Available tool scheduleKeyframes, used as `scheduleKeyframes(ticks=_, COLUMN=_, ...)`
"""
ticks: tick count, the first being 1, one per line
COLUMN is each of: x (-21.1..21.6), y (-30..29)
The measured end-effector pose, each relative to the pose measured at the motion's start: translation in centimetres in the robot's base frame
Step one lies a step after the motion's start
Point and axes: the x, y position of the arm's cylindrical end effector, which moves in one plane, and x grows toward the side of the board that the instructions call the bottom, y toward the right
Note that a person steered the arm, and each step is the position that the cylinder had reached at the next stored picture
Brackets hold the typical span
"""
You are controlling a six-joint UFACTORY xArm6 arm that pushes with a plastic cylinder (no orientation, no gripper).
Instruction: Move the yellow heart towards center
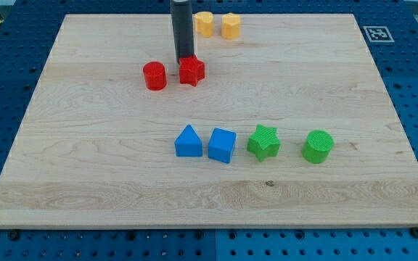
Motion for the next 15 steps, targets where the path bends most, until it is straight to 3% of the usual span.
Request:
scheduleKeyframes(ticks=5, x=1.6, y=0.9)
scheduleKeyframes(ticks=7, x=-8.9, y=-4.3)
scheduleKeyframes(ticks=8, x=-13.4, y=-2.7)
scheduleKeyframes(ticks=10, x=-13.5, y=0.0)
scheduleKeyframes(ticks=15, x=-7.9, y=5.5)
